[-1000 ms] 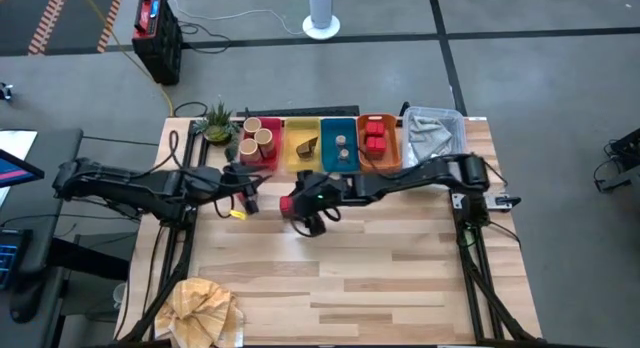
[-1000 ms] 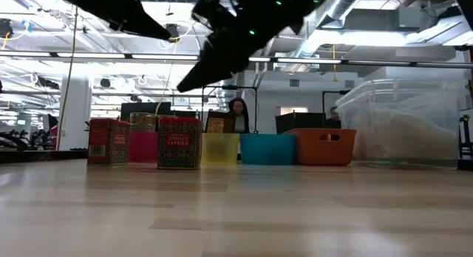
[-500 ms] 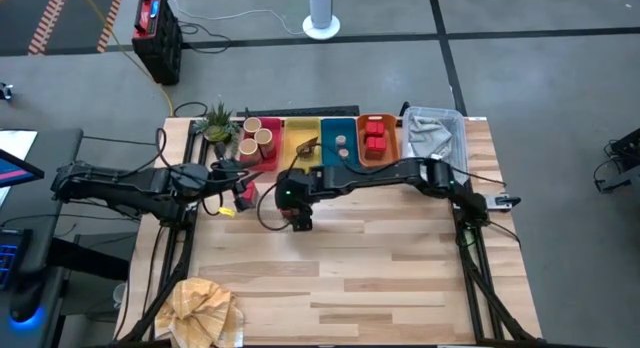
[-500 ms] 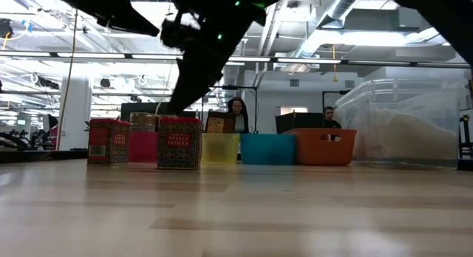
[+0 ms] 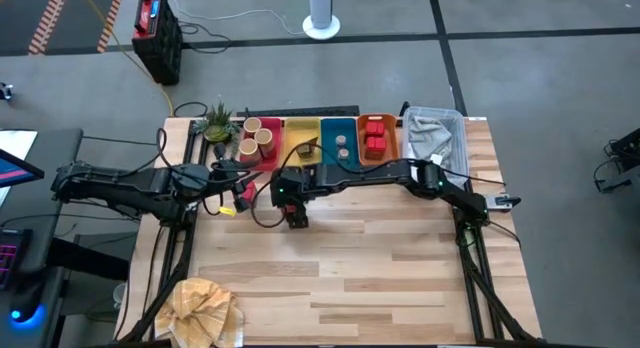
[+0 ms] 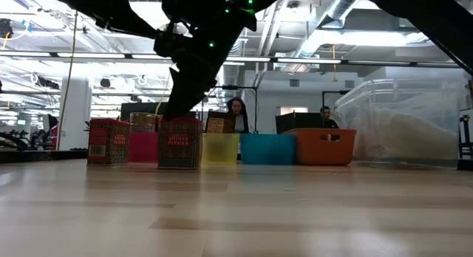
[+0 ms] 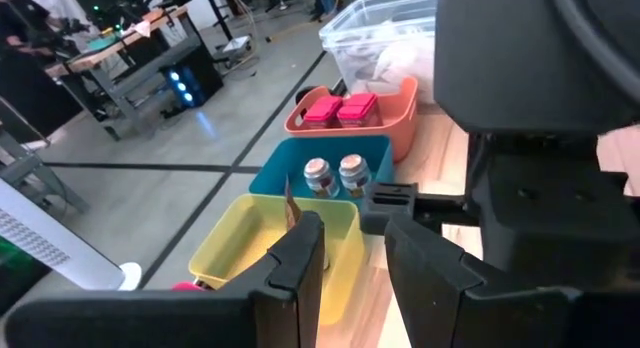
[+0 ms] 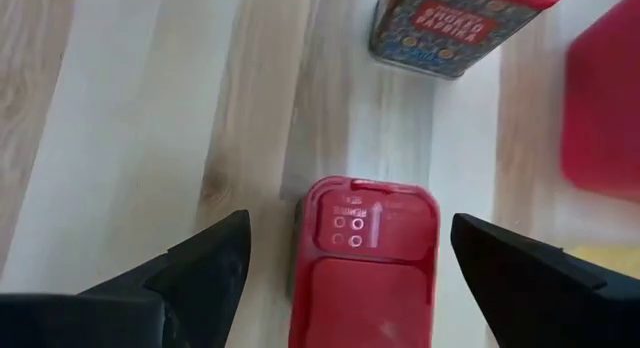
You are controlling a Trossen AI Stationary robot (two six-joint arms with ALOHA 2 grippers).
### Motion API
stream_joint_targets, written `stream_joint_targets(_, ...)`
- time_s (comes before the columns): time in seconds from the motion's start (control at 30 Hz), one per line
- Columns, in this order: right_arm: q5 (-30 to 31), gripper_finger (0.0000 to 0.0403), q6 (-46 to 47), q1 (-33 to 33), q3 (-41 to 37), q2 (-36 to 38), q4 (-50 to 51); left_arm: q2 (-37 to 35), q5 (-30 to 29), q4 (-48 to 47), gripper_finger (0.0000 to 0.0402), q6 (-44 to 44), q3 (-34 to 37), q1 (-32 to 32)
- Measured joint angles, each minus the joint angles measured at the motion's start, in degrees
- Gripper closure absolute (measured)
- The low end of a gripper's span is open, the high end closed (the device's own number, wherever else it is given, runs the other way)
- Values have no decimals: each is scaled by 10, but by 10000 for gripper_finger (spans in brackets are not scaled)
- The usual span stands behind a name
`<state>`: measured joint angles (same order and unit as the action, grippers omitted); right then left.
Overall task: Sort spices by type
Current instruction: Put the red spice can into the orange bin
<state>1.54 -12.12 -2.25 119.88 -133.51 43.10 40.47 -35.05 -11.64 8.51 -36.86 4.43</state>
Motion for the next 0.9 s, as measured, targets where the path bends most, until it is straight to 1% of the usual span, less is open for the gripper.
stream_joint_targets(0.33, 0, 34, -3, -5, 0, 0, -8, 0, 0, -2, 301, -5, 0, 0)
stream_joint_targets(0.53, -2, 34, 0, -9, -17, -10, -5, 0, 0, -11, 301, -8, 0, 0)
stream_joint_targets(0.6, -1, 35, 1, -10, -28, -10, -29, 0, 0, -10, 301, -7, 0, 0)
stream_joint_targets(0.67, -2, 38, 4, -13, -31, -9, -24, 0, 0, -10, 301, -7, 0, 0)
stream_joint_targets(0.77, -4, 54, 6, -16, -31, -9, -18, 0, 0, -10, 301, -7, 0, 0)
stream_joint_targets(0.9, -31, 99, 11, -21, -31, -9, -9, 0, 0, -10, 301, -8, 0, 0)
